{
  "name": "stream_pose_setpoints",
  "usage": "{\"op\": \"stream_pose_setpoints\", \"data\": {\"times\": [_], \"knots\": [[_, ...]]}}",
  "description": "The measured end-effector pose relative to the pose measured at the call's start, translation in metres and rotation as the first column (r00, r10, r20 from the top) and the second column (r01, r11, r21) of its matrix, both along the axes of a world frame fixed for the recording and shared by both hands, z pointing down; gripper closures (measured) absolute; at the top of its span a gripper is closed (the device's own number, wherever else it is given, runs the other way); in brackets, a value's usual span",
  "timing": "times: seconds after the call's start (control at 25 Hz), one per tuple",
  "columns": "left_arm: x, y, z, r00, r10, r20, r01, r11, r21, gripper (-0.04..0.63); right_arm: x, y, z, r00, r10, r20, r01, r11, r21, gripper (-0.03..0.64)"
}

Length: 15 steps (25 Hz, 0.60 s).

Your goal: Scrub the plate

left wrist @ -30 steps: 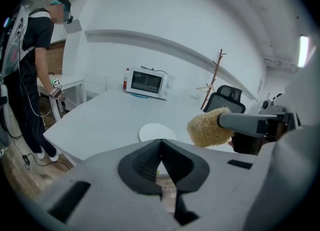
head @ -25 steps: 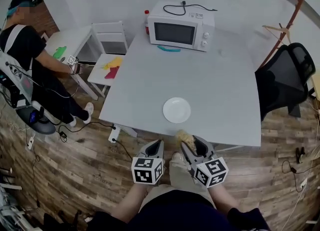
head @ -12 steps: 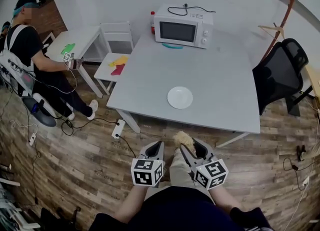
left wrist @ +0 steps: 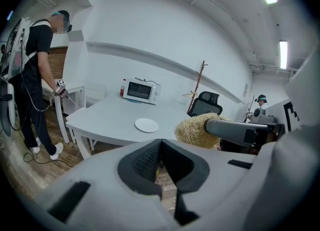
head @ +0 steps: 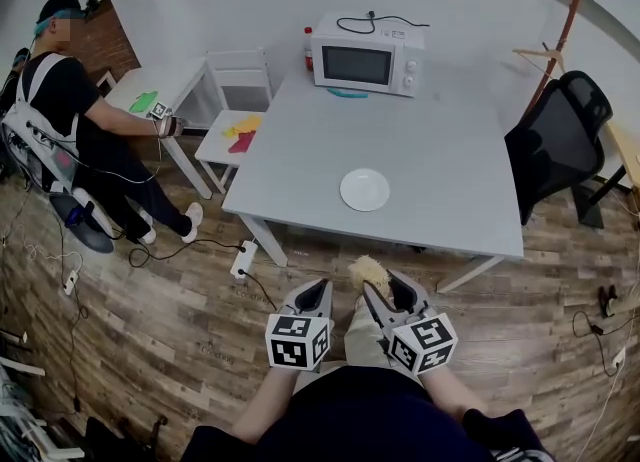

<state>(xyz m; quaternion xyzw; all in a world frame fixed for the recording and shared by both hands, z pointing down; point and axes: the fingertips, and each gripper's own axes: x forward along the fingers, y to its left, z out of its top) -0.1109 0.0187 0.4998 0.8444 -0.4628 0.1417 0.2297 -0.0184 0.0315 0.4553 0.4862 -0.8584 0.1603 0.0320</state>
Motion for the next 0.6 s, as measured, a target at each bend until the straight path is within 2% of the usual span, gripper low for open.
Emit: {"op": "stream_pose_setpoints", "data": {"times": [0.6], "knots": [[-0.012, 0.004, -0.002, 1.0, -0.013, -0.021, 0.013, 1.0, -0.002, 0.577, -0.009, 0.004, -0.004, 1.0, -0.001, -0.014, 0.001, 1.0, 0.003, 0.437]]}}
